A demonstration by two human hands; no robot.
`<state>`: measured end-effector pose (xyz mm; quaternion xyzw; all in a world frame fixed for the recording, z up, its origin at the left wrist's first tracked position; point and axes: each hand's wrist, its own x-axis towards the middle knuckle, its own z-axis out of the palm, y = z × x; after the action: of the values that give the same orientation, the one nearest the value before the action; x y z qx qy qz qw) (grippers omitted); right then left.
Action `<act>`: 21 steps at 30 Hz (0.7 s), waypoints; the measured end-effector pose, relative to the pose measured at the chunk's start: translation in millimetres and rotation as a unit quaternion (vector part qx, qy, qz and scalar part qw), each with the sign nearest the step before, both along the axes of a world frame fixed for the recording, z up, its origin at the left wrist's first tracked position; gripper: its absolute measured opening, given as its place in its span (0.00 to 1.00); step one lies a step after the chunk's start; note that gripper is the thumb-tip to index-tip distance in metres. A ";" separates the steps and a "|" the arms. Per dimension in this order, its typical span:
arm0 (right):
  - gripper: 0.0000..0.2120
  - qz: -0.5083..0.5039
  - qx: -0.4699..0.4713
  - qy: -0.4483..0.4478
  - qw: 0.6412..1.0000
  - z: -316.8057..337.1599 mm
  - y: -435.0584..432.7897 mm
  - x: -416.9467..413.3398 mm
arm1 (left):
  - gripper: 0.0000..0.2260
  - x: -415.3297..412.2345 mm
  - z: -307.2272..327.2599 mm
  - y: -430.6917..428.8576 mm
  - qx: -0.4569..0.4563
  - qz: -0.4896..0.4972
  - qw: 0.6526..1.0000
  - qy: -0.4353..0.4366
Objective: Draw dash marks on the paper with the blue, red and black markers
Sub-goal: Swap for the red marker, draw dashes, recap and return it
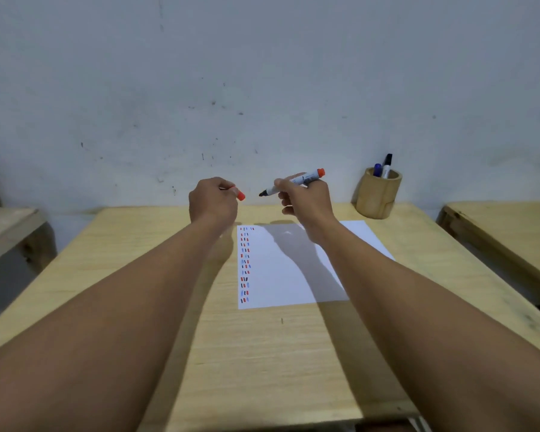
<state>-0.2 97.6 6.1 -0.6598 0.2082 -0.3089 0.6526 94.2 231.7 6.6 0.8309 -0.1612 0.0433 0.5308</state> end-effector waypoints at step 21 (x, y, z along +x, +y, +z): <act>0.05 -0.007 0.139 -0.131 0.982 67.9 -22.6 -74.7 | 0.05 -67.1 82.2 -41.9 -0.175 -0.134 0.964 0.151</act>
<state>-75.0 75.0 73.9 -0.5150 0.1664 -0.3650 0.7576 27.1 189.8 88.8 0.6930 -0.1787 -0.1265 0.6869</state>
